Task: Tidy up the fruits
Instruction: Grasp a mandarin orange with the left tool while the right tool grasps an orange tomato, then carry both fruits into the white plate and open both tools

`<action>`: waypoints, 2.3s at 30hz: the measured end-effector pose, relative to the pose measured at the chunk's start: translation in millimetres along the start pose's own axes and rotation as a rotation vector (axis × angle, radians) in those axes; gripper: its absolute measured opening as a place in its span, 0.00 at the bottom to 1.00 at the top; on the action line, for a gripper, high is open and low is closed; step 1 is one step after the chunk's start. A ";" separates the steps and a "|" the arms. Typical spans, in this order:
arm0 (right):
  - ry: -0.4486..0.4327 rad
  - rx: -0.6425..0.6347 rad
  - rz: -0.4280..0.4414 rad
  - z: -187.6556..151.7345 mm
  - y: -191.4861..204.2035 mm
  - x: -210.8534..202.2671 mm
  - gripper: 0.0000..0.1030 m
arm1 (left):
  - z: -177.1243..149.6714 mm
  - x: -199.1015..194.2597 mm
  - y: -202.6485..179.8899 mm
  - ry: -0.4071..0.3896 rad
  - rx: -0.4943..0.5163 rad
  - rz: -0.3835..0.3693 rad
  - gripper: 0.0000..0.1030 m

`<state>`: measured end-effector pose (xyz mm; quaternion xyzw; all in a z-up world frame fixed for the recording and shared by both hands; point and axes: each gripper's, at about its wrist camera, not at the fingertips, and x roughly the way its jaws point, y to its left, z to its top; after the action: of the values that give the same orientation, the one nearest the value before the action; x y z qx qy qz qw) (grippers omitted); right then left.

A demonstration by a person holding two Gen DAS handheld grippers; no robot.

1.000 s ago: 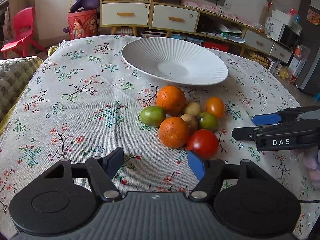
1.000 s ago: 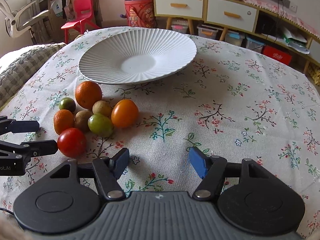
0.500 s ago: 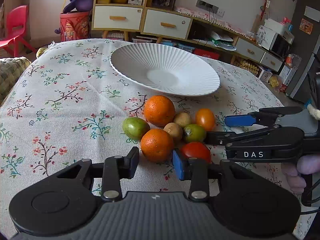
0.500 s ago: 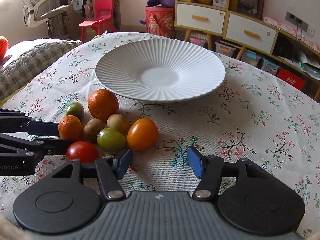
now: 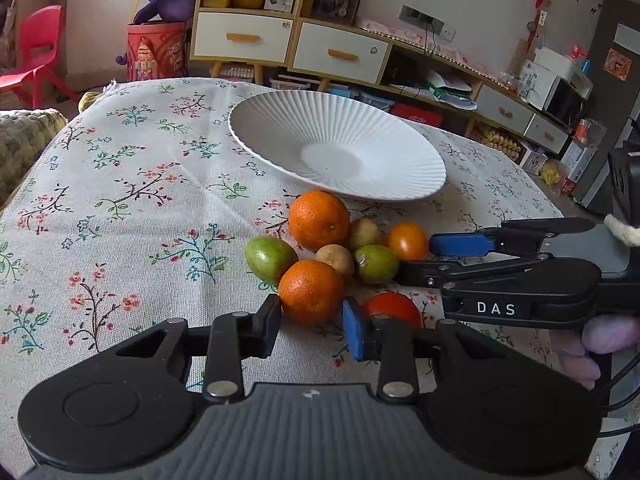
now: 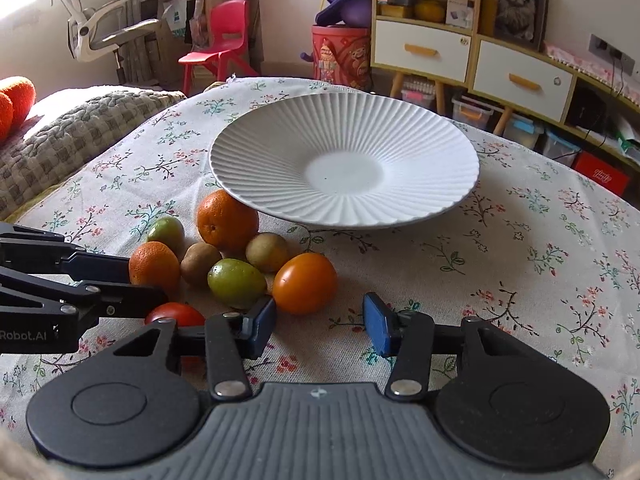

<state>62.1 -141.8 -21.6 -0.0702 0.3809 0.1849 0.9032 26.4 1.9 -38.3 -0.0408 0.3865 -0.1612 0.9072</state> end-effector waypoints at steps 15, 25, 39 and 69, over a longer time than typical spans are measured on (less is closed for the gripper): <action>-0.019 0.016 0.034 4.3 1.8 4.8 0.35 | 0.7 1.1 0.6 -0.015 -0.024 0.019 0.19; 0.009 0.041 0.052 5.4 3.2 1.4 0.29 | 3.8 0.8 1.0 0.001 -0.028 0.033 0.18; 0.042 0.074 0.045 12.5 6.5 -15.0 0.29 | 13.8 -7.7 -0.3 -0.005 -0.014 0.037 0.18; -0.043 0.095 0.017 59.0 -20.6 5.2 0.29 | 76.4 30.4 -10.7 -0.059 0.082 0.061 0.18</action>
<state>112.5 -143.6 15.7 -0.0198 0.3703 0.1759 0.9119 97.9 -22.0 -3.7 0.0035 0.3537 -0.1479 0.9236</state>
